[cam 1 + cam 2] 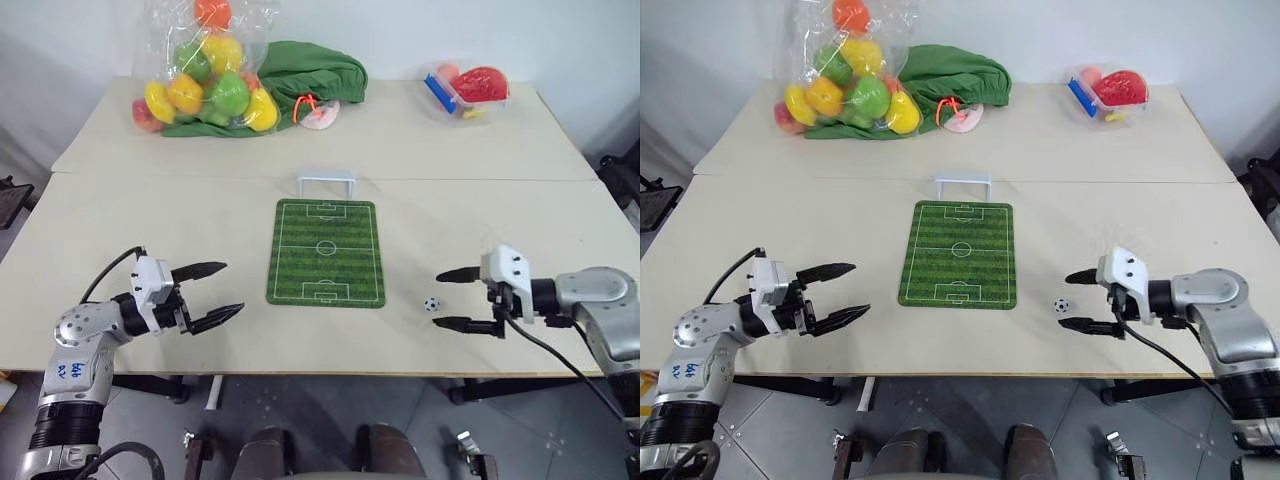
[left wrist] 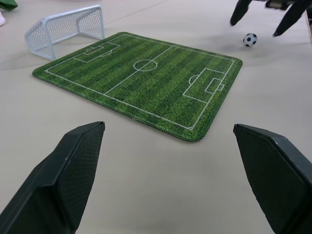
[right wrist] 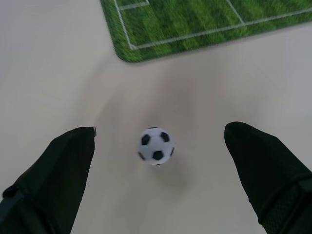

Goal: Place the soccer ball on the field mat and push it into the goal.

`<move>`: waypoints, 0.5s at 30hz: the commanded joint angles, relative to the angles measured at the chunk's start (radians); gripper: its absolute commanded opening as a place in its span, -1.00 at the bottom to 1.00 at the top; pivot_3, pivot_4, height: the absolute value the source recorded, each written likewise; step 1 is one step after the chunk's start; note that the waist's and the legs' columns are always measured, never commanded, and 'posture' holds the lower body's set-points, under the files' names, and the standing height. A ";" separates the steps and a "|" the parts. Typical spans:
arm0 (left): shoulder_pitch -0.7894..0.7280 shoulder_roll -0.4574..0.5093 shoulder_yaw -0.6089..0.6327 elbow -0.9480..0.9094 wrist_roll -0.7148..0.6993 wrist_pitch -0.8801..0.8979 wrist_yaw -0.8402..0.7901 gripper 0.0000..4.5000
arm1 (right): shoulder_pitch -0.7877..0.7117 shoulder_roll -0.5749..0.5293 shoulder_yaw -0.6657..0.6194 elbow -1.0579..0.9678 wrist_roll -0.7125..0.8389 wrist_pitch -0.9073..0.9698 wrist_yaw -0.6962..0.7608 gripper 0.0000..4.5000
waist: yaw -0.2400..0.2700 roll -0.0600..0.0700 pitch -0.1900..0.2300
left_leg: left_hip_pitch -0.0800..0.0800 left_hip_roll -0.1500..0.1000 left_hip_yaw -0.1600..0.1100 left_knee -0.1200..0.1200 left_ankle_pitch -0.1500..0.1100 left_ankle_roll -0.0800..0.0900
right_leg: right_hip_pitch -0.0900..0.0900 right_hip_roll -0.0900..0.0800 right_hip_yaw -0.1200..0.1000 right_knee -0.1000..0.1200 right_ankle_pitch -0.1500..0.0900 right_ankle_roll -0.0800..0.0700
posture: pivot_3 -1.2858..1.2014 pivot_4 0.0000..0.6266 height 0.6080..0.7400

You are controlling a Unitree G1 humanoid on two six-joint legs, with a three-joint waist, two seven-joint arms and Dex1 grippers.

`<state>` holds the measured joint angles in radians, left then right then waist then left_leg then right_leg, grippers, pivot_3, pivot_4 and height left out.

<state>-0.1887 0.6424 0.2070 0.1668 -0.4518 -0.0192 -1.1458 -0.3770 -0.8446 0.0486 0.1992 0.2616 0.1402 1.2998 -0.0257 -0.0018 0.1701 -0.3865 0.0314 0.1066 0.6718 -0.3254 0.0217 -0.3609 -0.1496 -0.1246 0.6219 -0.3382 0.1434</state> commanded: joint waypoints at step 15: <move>0.086 0.006 0.044 -0.091 -0.025 0.004 0.052 1.00 | -0.038 0.035 0.018 0.140 -0.050 -0.159 0.033 -0.52 | 0.000 0.000 0.000 | 0.000 0.000 -0.002 0.003 0.000 0.000 | 0.002 0.000 -0.001 0.000 0.000 0.000 | 0.03 -0.52 1.00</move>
<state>-0.1085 0.6416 0.2254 0.1160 -0.4551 -0.0119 -1.0979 -0.4189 -0.8079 0.0786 0.3460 0.2135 -0.0154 1.3369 -0.0253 -0.0019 0.1702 -0.3867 0.0318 0.1049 0.6745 -0.3256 0.0221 -0.3593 -0.1499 -0.1256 0.6222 -0.3382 0.1434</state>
